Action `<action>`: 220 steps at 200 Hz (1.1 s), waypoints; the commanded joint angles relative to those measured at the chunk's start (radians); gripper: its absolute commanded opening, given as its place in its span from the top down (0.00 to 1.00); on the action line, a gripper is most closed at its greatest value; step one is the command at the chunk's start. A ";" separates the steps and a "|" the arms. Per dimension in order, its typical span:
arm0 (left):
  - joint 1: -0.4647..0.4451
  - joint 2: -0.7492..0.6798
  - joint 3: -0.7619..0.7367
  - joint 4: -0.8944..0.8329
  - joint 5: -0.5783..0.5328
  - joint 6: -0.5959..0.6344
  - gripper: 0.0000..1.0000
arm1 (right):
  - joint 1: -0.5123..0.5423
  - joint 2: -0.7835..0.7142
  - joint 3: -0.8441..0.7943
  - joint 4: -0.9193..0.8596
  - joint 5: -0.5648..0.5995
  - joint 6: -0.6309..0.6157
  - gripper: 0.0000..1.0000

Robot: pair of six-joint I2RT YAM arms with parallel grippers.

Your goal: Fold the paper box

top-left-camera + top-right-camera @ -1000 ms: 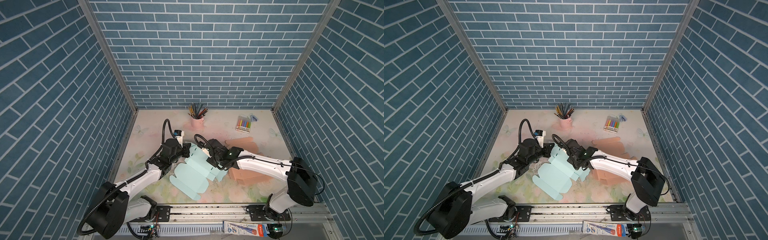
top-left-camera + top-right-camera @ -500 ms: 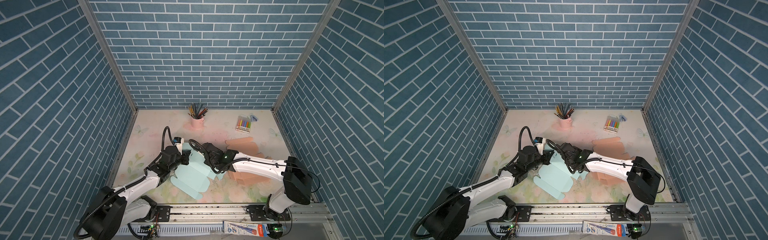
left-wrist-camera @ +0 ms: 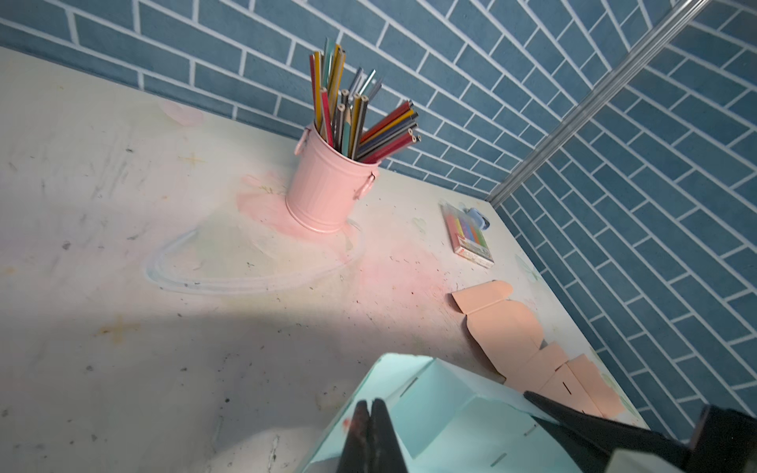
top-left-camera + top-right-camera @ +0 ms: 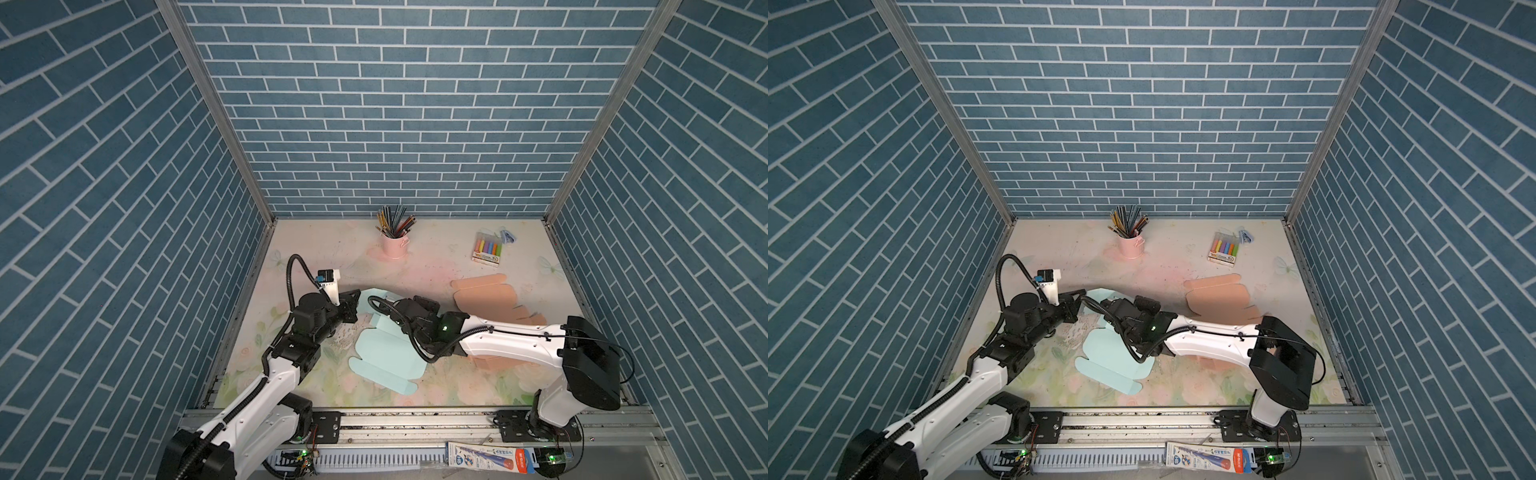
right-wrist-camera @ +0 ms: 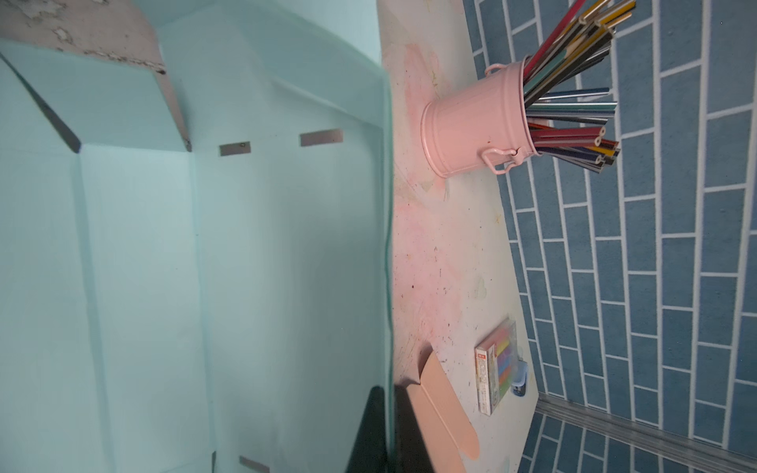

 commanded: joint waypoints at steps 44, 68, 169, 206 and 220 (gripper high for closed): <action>0.151 0.115 -0.051 0.137 0.074 -0.070 1.00 | 0.037 0.041 -0.035 0.120 0.086 -0.163 1.00; 0.170 0.209 -0.043 0.181 0.075 -0.059 1.00 | 0.045 0.035 -0.053 0.152 0.069 -0.196 1.00; 0.103 0.429 -0.075 0.293 0.121 -0.037 1.00 | 0.053 0.085 -0.097 0.295 0.111 -0.368 1.00; 0.072 0.426 -0.108 0.333 0.136 -0.050 1.00 | 0.052 0.099 -0.124 0.351 0.124 -0.422 1.00; 0.060 0.416 -0.116 0.334 0.137 -0.049 1.00 | 0.053 0.102 -0.134 0.375 0.132 -0.446 1.00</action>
